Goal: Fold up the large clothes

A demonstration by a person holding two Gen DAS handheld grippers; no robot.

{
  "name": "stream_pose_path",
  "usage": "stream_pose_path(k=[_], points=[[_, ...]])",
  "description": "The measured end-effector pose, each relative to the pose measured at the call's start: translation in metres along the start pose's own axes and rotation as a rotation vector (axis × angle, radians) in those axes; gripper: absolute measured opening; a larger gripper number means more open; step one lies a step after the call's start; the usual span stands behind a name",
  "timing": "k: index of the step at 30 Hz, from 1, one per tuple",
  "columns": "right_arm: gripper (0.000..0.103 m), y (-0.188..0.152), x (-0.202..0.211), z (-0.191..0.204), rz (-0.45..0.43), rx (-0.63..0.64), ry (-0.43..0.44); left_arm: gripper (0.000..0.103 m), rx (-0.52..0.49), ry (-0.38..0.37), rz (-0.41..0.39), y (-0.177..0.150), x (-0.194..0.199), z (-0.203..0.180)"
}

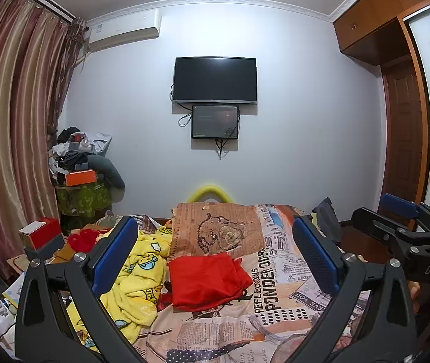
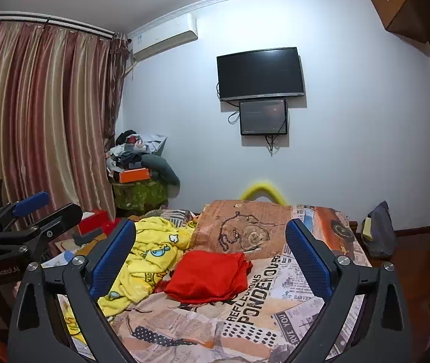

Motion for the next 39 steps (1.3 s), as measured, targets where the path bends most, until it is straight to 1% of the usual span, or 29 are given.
stream_pose_path(k=[9, 16, 34, 39], points=[[0.099, -0.003, 0.005, 0.004, 0.004, 0.001, -0.005, 0.103, -0.012, 0.011, 0.02, -0.01, -0.008, -0.002], [0.1, -0.003, 0.005, 0.005, 0.01, 0.016, -0.017, 0.103, -0.003, 0.006, 0.037, -0.016, -0.012, -0.001], [0.101, -0.004, 0.005, 0.007, 0.019, 0.011, -0.01, 0.103, 0.03, 0.021, 0.046, -0.022, -0.012, 0.006], [0.101, -0.004, 0.003, 0.007, 0.023, 0.01, -0.009, 0.103, 0.039, 0.014, 0.056, -0.021, -0.015, 0.006]])
Point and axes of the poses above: each gripper's, at about its wrist camera, not at the fingertips, and x roughly against the way its jaws point, z to its left, y to its top, the point moved 10 cm from there along -x, roughly the way its jaws point, and after that the axes turned 1 degree about -y, right-handed, at the moved point
